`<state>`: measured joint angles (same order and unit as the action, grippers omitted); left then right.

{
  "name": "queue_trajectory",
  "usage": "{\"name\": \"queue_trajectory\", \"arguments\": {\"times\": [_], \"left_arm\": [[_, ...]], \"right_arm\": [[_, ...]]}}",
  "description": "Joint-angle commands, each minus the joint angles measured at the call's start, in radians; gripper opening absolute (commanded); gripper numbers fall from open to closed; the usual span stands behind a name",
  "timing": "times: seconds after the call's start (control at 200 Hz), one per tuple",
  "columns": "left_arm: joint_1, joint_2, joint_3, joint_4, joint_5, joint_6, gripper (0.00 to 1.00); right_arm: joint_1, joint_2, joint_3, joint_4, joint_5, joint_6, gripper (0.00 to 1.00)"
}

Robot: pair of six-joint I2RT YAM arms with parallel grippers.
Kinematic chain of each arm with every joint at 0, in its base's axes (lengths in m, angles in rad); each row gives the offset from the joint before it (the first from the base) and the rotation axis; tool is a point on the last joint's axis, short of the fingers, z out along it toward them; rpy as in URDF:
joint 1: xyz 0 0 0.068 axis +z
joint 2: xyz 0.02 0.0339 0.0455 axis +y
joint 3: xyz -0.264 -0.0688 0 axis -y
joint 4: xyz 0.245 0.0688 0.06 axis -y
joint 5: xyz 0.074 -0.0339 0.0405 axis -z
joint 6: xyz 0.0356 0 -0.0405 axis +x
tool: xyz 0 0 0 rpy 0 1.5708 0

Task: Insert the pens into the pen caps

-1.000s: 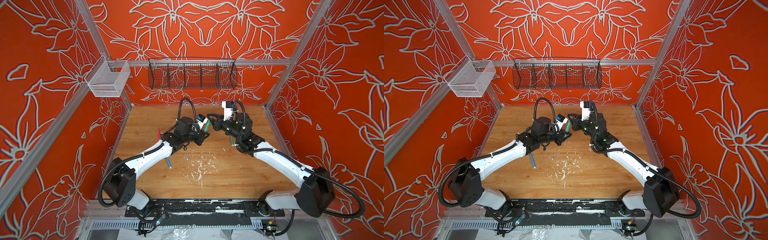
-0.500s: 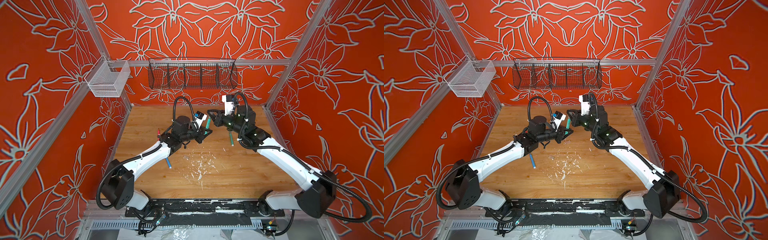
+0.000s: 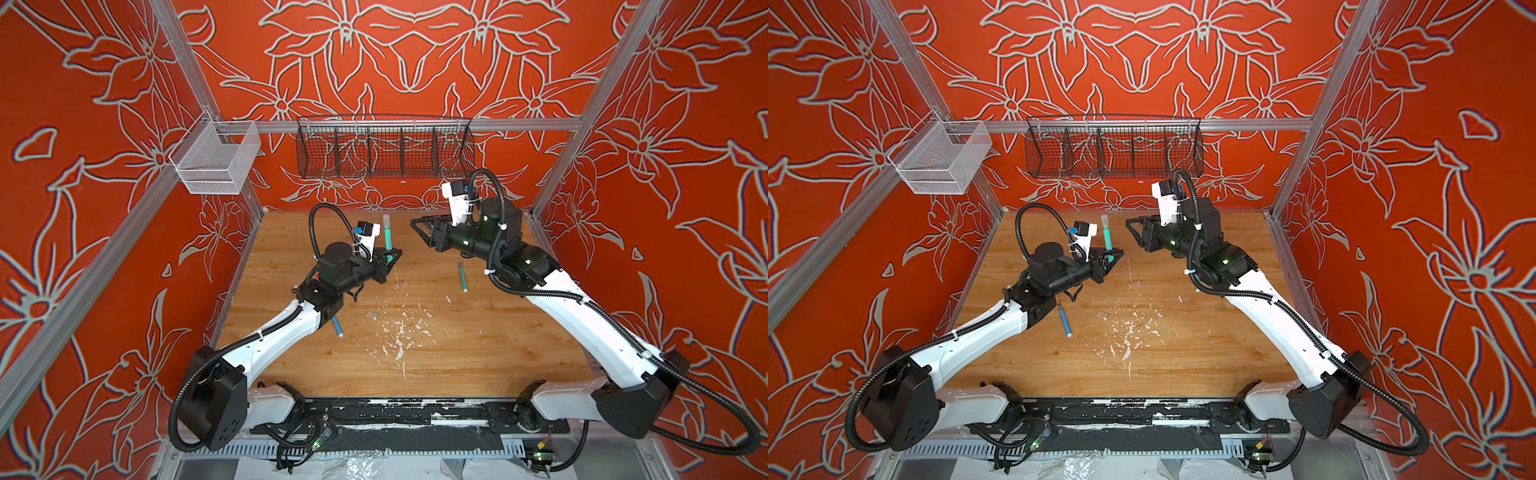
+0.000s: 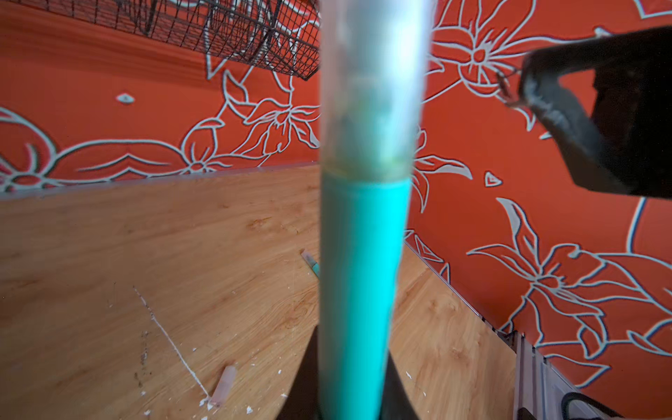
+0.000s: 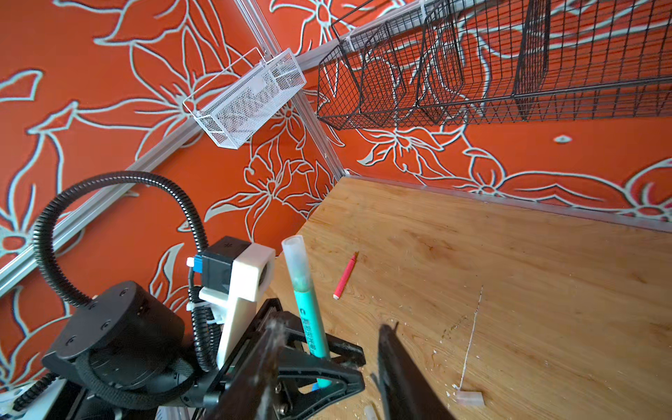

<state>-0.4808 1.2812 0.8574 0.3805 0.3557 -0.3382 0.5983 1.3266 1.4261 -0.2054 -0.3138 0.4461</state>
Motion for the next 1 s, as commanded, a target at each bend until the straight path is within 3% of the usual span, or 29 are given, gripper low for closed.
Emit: {"name": "queue_trajectory", "arguments": {"times": [0.0,0.3,0.646,0.991], "left_arm": [[-0.002,-0.026,-0.002,0.054,-0.012,-0.041,0.0],[-0.002,-0.065,-0.032,0.087,-0.021,-0.068,0.0],[-0.002,-0.063,-0.054,0.151,0.049,-0.076,0.0],[-0.002,-0.042,-0.047,0.167,0.111,-0.089,0.0]], "right_arm": [[-0.001,-0.047,-0.008,-0.014,0.028,-0.021,0.47],[-0.002,-0.093,-0.114,0.019,-0.014,-0.027,0.47],[0.015,-0.003,-0.057,0.042,-0.109,-0.027,0.29],[0.054,0.107,0.029,0.046,-0.139,-0.064,0.4]]}}
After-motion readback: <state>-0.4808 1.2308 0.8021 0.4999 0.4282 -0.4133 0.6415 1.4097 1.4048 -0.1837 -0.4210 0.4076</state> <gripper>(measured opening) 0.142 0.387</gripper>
